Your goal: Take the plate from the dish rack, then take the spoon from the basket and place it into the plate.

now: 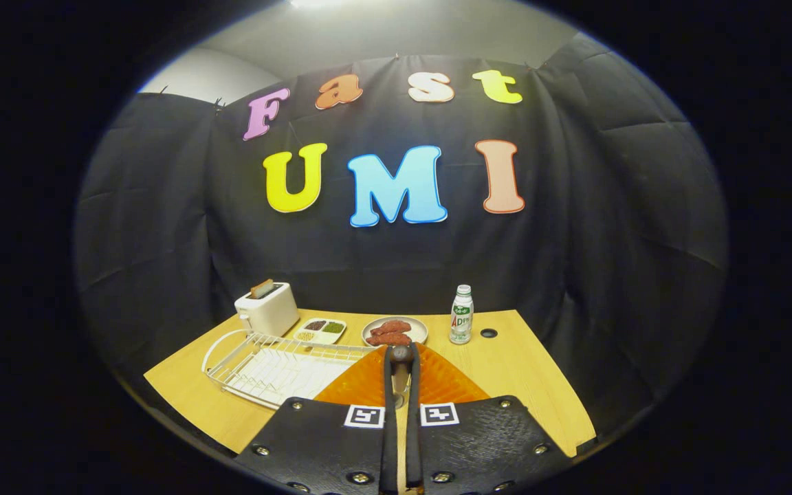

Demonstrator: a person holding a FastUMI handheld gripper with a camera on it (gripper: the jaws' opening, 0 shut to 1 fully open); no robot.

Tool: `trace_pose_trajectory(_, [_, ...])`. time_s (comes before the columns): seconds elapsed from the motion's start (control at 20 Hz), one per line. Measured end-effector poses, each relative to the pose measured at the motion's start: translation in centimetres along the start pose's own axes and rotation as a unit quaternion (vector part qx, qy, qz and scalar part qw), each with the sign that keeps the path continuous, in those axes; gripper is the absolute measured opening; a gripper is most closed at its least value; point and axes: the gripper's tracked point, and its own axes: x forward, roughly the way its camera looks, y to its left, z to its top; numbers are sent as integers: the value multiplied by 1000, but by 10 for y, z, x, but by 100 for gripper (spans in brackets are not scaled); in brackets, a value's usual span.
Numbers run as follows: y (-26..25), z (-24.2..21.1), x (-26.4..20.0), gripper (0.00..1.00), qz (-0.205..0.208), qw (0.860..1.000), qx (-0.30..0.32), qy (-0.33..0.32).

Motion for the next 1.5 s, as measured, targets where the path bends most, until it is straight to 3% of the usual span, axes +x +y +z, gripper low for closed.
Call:
trace_pose_trajectory(0.85, [97, -96, 13, 5, 131, 984, -11, 119])
trace_pose_trajectory(1.5, [137, -138, 19, 5, 170, 972, -29, 160])
